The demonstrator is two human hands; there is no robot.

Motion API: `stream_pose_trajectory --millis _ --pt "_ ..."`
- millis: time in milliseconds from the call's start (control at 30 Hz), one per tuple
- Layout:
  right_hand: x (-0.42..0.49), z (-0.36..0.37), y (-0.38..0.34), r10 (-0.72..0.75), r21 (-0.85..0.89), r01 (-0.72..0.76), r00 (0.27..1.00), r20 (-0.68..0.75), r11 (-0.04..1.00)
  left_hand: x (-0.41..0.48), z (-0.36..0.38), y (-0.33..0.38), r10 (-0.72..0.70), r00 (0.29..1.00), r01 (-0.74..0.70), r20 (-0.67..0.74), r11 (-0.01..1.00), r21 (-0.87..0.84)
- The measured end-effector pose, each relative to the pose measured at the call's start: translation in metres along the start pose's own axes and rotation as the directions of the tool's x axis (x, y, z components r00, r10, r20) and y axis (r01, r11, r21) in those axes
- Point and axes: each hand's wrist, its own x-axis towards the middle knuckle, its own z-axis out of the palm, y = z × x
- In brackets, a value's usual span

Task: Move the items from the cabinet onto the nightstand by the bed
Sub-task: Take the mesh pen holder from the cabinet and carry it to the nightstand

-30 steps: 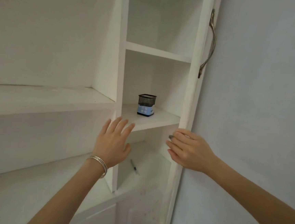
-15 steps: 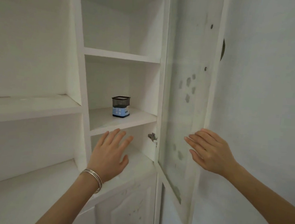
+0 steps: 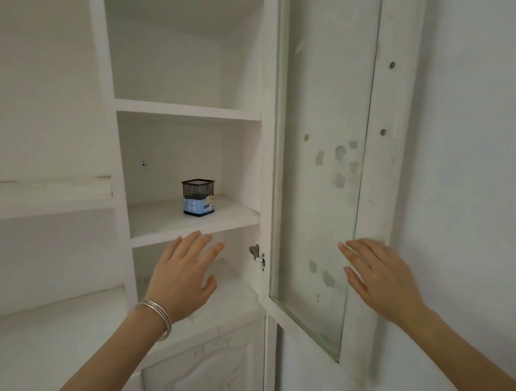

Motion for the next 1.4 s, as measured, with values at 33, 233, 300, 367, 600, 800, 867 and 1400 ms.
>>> stream_pose_trajectory --millis 33,233,300,367,600,800,867,1400 --pt "0.0 0.003 -0.004 -0.004 0.026 0.004 1.0 -0.01 1.0 0.0 0.0 -0.001 -0.006 1.0 0.006 0.009 1.0 0.014" --pt "0.031 0.022 -0.054 -0.035 0.199 0.054 0.995 -0.095 0.979 -0.005 0.007 -0.02 -0.06 0.997 0.057 0.052 0.997 0.051" --pt "0.052 0.03 -0.072 -0.045 0.246 0.074 0.992 -0.121 0.967 -0.006 0.013 -0.032 -0.071 0.996 0.068 0.051 0.996 0.06" --pt "0.074 0.043 -0.087 -0.049 0.28 0.081 0.992 -0.118 0.956 -0.006 0.018 -0.048 -0.077 0.996 0.074 0.045 0.995 0.07" --pt "0.15 0.105 -0.118 -0.04 0.316 0.06 0.997 -0.068 0.947 0.012 0.047 -0.117 -0.077 0.997 0.077 0.006 0.994 0.077" --pt "0.207 0.154 -0.131 -0.026 0.343 0.015 0.999 0.028 0.939 0.039 0.09 -0.154 -0.032 0.999 0.03 0.033 0.998 0.048" --pt "0.219 0.167 -0.133 -0.019 0.356 0.0 0.999 0.05 0.934 0.046 0.105 -0.159 -0.038 0.998 0.037 0.056 0.999 0.032" --pt "0.316 0.273 -0.109 -0.229 0.528 0.081 0.948 0.222 0.846 0.074 0.154 -0.173 -0.084 0.993 0.079 0.087 0.995 0.057"
